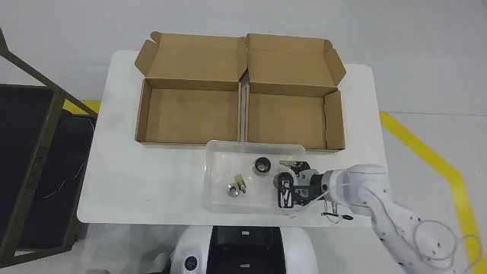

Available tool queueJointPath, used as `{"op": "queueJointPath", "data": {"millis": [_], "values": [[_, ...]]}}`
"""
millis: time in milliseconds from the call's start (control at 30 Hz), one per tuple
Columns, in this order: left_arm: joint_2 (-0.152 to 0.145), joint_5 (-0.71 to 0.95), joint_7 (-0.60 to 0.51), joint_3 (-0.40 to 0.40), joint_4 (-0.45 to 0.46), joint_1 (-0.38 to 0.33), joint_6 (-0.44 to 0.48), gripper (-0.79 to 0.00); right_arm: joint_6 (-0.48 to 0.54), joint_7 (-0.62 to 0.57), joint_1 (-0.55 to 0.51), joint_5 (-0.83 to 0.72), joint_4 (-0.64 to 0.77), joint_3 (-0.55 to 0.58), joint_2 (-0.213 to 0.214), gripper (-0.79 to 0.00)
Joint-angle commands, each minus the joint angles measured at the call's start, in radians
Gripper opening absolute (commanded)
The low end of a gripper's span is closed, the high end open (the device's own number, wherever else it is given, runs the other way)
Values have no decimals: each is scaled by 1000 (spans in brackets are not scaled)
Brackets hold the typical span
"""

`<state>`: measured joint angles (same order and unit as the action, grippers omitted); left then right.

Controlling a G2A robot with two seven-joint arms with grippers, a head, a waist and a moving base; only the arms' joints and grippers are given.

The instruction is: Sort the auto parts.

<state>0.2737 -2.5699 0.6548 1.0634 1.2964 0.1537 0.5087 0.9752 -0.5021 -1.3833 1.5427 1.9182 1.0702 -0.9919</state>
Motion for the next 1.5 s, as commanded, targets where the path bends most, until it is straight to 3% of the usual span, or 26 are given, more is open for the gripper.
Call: {"op": "queueJointPath", "data": {"millis": [0,167,267,433,667,800,833,867,1467], "values": [[0,0,0,0,0,0,0,0,-3,4,3,4,-10,-8,0,-12],[0,0,0,0,0,0,0,0,-7,10,16,11,-35,-30,-2,-74],[0,0,0,0,0,0,0,0,-7,9,27,17,-45,-44,-4,-157],[0,0,0,0,0,0,0,0,-7,-2,50,33,-59,-67,-7,-179],[0,0,0,0,0,0,0,0,-6,-15,74,40,-83,-94,-11,-271],[0,0,0,0,0,0,0,0,-4,-21,83,37,-89,-101,-12,-523],[0,0,0,0,0,0,0,0,-4,-22,85,36,-88,-102,-12,-677],[0,0,0,0,0,0,0,0,-2,-23,87,36,-86,-102,-12,-776],[0,0,0,0,0,0,0,0,2,-137,72,-78,92,-14,6,-785]]}}
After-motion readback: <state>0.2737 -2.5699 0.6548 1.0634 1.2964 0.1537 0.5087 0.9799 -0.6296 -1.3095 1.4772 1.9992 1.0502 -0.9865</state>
